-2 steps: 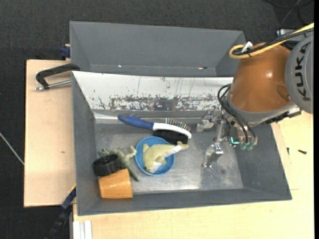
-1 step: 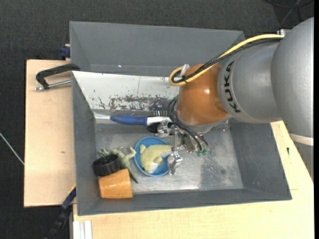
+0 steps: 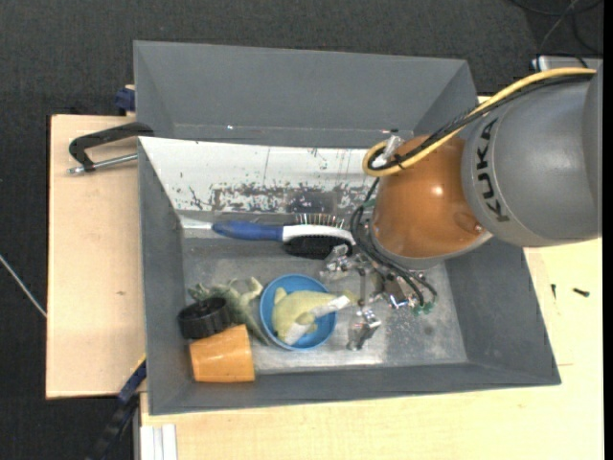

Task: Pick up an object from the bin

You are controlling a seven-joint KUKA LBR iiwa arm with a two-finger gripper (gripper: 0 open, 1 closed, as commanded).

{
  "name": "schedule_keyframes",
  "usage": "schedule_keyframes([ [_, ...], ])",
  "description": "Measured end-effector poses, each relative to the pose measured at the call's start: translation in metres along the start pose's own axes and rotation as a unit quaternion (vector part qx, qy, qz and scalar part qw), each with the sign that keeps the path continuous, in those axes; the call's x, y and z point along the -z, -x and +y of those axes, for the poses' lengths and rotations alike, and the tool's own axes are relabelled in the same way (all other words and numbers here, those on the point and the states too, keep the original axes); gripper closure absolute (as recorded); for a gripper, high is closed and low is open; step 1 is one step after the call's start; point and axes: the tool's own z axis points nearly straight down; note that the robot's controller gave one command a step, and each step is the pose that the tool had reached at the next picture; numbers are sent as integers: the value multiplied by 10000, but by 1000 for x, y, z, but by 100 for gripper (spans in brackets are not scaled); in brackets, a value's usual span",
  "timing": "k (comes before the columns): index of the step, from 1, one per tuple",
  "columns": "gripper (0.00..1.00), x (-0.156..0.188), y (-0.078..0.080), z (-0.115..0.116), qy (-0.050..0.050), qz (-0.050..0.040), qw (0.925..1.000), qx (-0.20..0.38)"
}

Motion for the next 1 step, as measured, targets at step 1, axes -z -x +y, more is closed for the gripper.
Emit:
schedule_keyframes([
  [1, 0, -2, -22, 21, 13, 11, 9696, -2445],
])
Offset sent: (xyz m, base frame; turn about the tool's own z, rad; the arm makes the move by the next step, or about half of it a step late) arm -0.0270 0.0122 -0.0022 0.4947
